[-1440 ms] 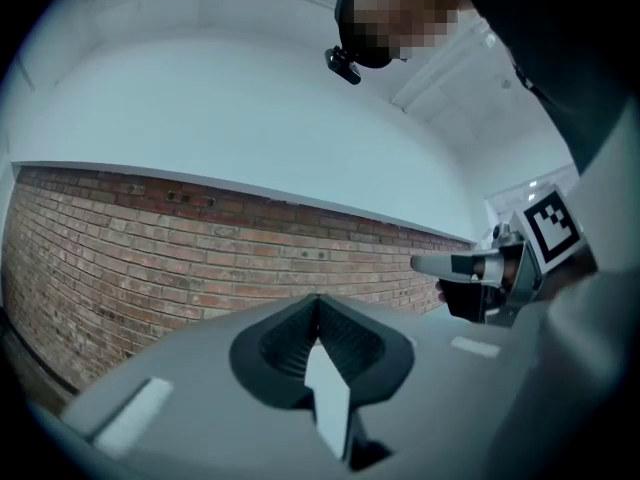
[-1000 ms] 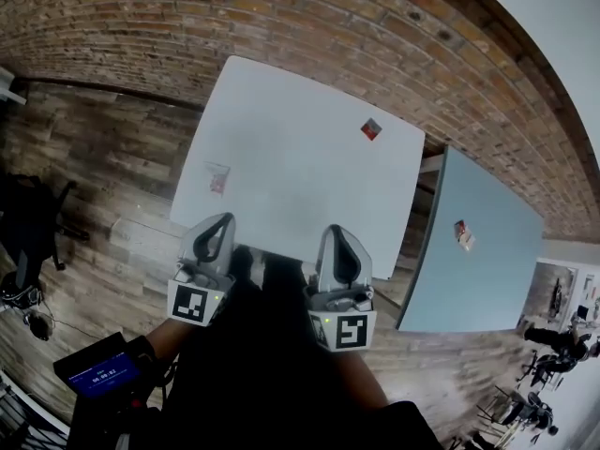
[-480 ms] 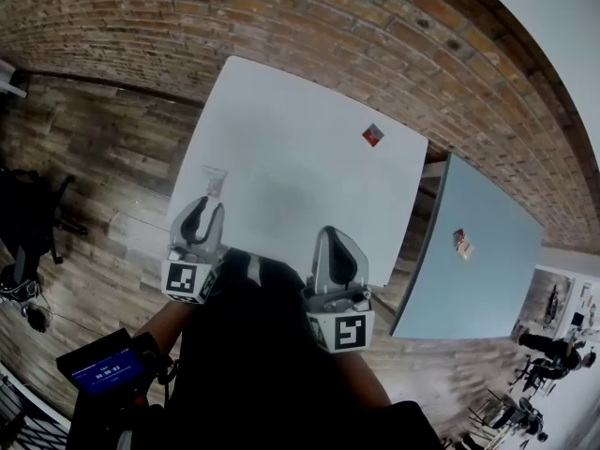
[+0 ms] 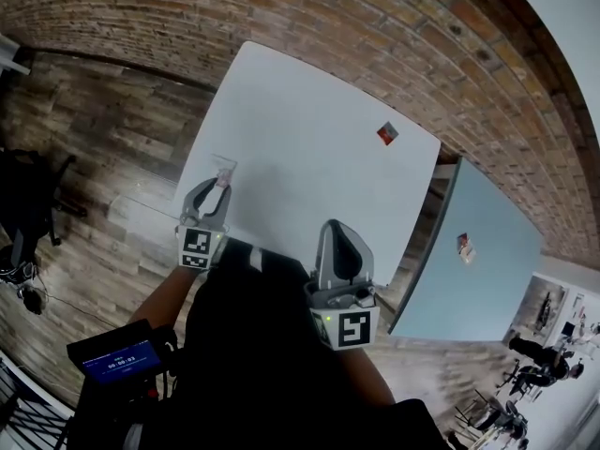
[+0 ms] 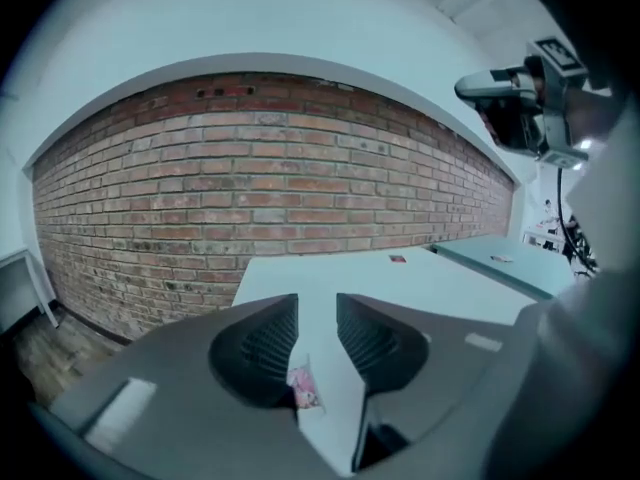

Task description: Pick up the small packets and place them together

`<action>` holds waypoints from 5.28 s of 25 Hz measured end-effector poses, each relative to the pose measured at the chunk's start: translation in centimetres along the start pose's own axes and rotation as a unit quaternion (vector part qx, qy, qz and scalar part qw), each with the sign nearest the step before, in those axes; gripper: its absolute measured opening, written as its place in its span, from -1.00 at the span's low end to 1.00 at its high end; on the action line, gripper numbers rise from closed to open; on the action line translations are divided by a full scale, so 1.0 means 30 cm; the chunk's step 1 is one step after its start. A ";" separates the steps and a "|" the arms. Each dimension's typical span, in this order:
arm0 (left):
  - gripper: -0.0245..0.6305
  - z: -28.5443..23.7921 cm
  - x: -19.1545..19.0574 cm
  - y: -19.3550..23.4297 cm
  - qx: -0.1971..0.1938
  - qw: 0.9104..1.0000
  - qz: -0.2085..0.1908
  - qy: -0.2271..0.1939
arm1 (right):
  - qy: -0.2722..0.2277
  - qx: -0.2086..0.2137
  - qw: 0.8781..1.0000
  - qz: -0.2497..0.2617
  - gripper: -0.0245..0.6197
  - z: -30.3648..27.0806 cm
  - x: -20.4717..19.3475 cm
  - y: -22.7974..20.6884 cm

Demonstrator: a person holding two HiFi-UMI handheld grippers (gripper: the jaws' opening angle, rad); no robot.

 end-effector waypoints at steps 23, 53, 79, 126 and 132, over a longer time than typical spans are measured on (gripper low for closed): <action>-0.56 -0.152 -0.306 0.130 -0.003 0.991 0.047 0.128 | 0.037 -0.009 0.999 0.008 -0.92 -0.058 -0.001 0.036; -0.56 -0.377 -0.333 0.055 -0.032 0.977 0.033 0.210 | 0.048 -0.063 0.997 -0.018 -0.92 -0.043 -0.046 -0.095; -0.56 -0.651 -0.161 -0.143 -0.047 0.971 0.046 0.228 | 0.052 -0.103 0.993 -0.030 -0.92 0.008 -0.049 -0.376; -0.93 -0.344 0.222 -0.327 -0.060 0.995 0.083 0.011 | 0.010 -0.088 0.993 -0.071 -0.91 0.040 -0.136 -0.557; -0.93 -0.223 0.270 -0.344 -0.048 0.994 0.097 -0.019 | 0.053 -0.082 0.994 -0.051 -0.68 -0.078 -0.298 -0.660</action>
Point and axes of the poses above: the fingertips, and each gripper's own axes: z backward along the fingers, y to its left, x out of its top, the point moved 6 cm from there along z, backward along the fingers, and after that the axes turned 5 degrees about y, right-handed, at the moved point
